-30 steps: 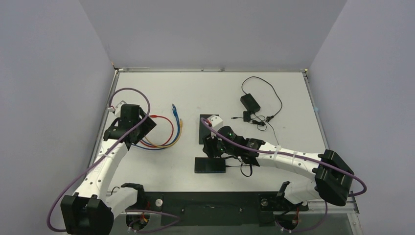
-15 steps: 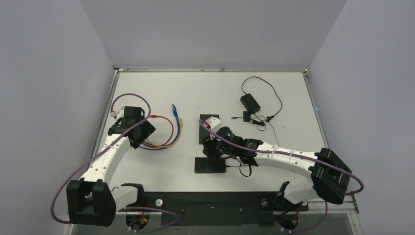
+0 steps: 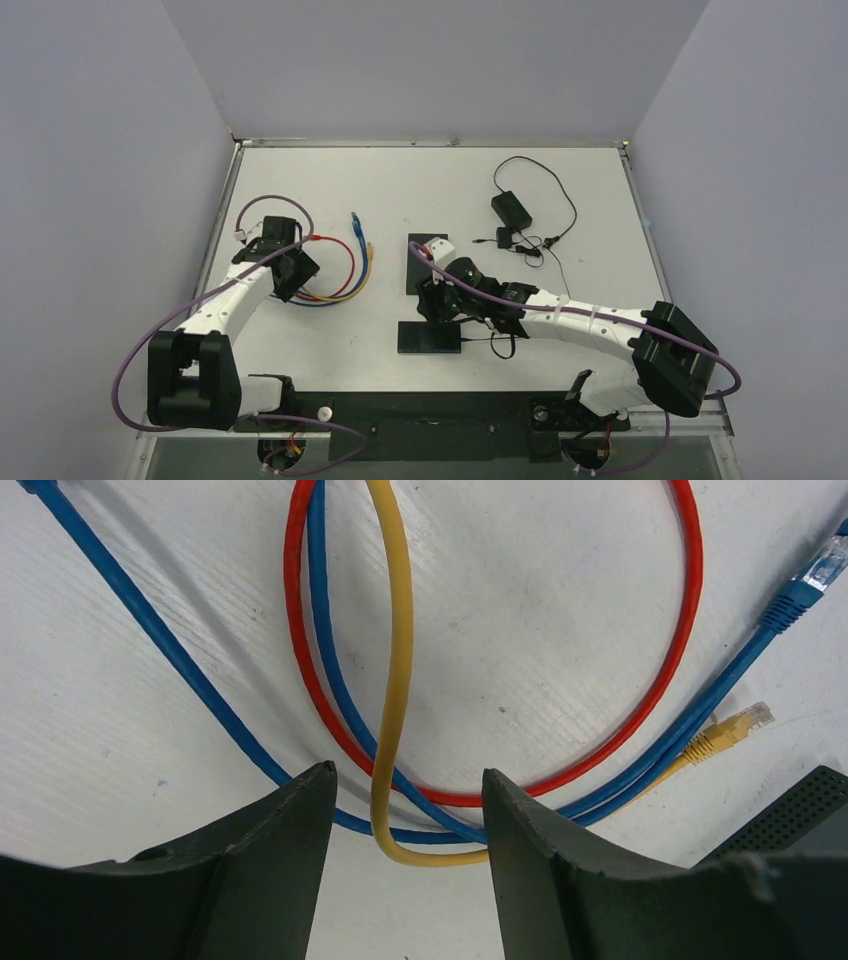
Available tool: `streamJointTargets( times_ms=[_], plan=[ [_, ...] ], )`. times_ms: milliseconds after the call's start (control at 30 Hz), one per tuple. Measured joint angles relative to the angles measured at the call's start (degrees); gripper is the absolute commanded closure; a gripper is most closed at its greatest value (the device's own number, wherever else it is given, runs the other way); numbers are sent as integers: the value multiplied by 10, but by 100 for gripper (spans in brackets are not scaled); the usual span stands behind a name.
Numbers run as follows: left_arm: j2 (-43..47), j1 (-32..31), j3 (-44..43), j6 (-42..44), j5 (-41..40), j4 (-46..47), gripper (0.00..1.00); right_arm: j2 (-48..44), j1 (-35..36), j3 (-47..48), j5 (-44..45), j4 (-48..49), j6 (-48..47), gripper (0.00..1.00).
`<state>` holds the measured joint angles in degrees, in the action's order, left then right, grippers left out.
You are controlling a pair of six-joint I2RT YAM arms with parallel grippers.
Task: Insert the plug into the switch port
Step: Pick up the connector from the center of the board.
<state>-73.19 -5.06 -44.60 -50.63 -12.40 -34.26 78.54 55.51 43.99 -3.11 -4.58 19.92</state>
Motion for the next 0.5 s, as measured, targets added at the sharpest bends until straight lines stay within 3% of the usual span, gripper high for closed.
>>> streamJointTargets(
  times_ms=[167, 400, 500],
  plan=[
    [-27, 0, 0, 1, 7, 16, 62, 0, -1, -1, -4, 3, 0, 55],
    [-38, 0, 1, 6, 13, 31, 99, 0, -3, -9, -8, 7, 0, 56],
    [-38, 0, 1, 11, 18, 36, 100, 0, -3, -9, -8, 8, 0, 56]
  ],
)
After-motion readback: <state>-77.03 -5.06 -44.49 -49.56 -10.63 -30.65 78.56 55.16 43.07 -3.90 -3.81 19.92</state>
